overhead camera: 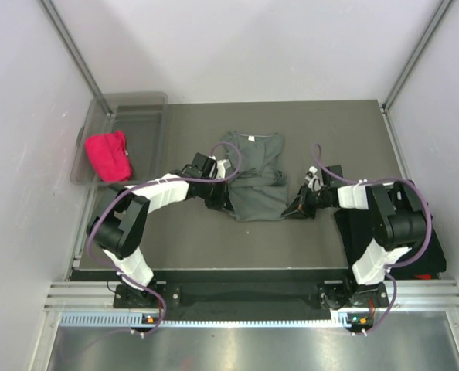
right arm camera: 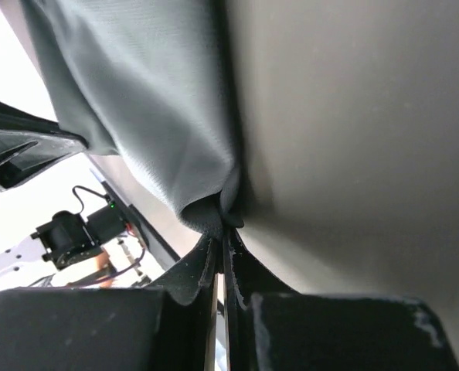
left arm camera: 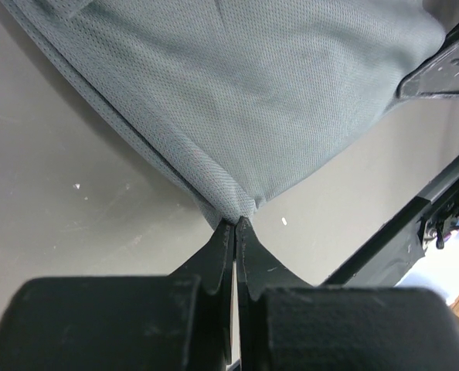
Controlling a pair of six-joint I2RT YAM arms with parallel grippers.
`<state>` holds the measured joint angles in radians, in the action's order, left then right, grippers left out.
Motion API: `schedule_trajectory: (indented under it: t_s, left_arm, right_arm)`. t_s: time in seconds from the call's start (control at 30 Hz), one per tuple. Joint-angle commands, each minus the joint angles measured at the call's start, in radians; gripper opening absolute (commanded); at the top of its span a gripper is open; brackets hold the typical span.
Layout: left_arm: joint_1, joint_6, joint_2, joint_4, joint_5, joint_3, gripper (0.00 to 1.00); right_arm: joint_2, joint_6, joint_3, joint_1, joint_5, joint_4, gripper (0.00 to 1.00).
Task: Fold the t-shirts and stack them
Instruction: Fold the tshirt
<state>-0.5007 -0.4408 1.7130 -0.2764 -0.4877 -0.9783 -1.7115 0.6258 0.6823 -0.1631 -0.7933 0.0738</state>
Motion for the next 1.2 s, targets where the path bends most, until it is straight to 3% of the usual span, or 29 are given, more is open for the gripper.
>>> schedule_trajectory:
  t_s: [0.0,0.23,0.53,0.97,1.17]
  left_arm:
    - [0.002,0.03,-0.049,-0.007,-0.048,-0.042,0.0]
    - [0.021,0.057,-0.102,-0.053,-0.112,-0.121,0.0]
    - [0.054,0.013,-0.171,-0.086,-0.152,-0.138,0.0]
    - [0.119,0.004,-0.23,-0.093,-0.155,-0.146,0.0]
    - [0.149,0.01,-0.213,-0.078,-0.147,-0.183,0.0]
  right_arm:
    - [0.107,-0.04,0.007,-0.012,0.014,-0.006,0.0]
    - [0.3,-0.069,0.011,-0.01,-0.003,0.034,0.0]
    - [0.362,-0.127,0.054,0.008,-0.015,0.083,0.0]
    - [0.342,-0.213,0.227,0.01,-0.038,0.113,0.0]
    - [0.256,-0.213,0.321,0.01,-0.055,0.095,0.0]
